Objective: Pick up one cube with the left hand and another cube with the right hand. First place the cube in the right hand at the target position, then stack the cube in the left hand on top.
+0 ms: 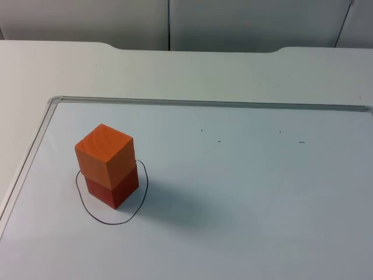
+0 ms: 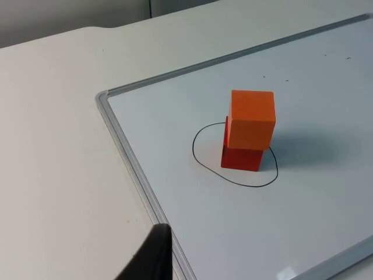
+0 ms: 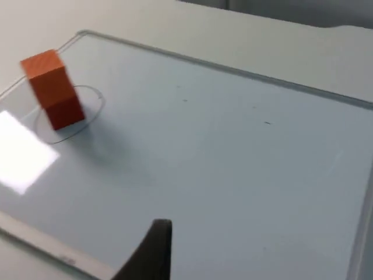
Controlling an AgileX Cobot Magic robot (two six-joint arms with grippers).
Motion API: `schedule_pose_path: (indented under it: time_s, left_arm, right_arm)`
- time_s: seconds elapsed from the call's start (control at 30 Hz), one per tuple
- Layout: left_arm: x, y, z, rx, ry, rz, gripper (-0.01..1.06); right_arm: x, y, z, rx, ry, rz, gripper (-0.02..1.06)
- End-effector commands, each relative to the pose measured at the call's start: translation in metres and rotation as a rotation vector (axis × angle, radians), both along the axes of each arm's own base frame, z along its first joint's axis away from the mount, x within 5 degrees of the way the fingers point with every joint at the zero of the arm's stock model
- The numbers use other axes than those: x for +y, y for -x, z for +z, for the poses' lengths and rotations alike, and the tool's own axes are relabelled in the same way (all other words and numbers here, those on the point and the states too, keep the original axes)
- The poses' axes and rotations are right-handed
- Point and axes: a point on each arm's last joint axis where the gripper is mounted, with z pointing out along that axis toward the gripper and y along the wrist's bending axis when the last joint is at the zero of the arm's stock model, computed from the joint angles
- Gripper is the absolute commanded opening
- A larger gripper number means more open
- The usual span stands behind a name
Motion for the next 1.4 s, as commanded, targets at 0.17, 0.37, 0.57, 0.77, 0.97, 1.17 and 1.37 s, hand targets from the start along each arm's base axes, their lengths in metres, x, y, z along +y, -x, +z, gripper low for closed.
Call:
schedule_pose_path:
  time_s: [0.17, 0.37, 0.57, 0.77, 0.97, 1.17, 1.37]
  left_arm:
    - [-0.0004, -0.0005, -0.0009, -0.007, 0.005, 0.001, 1.05]
    - [-0.0004, -0.0005, -0.0009, -0.007, 0.005, 0.001, 1.05]
    - [-0.0004, -0.0005, -0.0009, -0.007, 0.005, 0.001, 1.05]
    - [-0.0007, -0.0004, -0.0009, -0.007, 0.006, 0.030, 1.05]
    - [-0.0013, -0.0003, -0.0009, -0.007, 0.005, 0.119, 1.05]
    - [-0.0019, -0.0002, -0.0009, -0.008, 0.005, 0.205, 1.05]
    - [-0.0026, -0.0001, -0.0009, -0.008, 0.005, 0.295, 1.05]
  right_arm:
    - [0.0019, 0.0003, -0.0020, -0.001, 0.001, -0.207, 1.05]
    - [0.0025, 0.0006, -0.0020, -0.001, 0.001, -0.298, 1.05]
    - [0.0027, 0.0007, -0.0020, -0.001, 0.001, -0.340, 1.05]
    - [0.0027, 0.0007, -0.0020, -0.001, 0.001, -0.340, 1.05]
    - [0.0027, 0.0007, -0.0020, -0.001, 0.001, -0.340, 1.05]
    - [0.0027, 0.0007, -0.0020, -0.001, 0.001, -0.340, 1.05]
    - [0.0027, 0.0007, -0.0020, -0.001, 0.001, -0.340, 1.05]
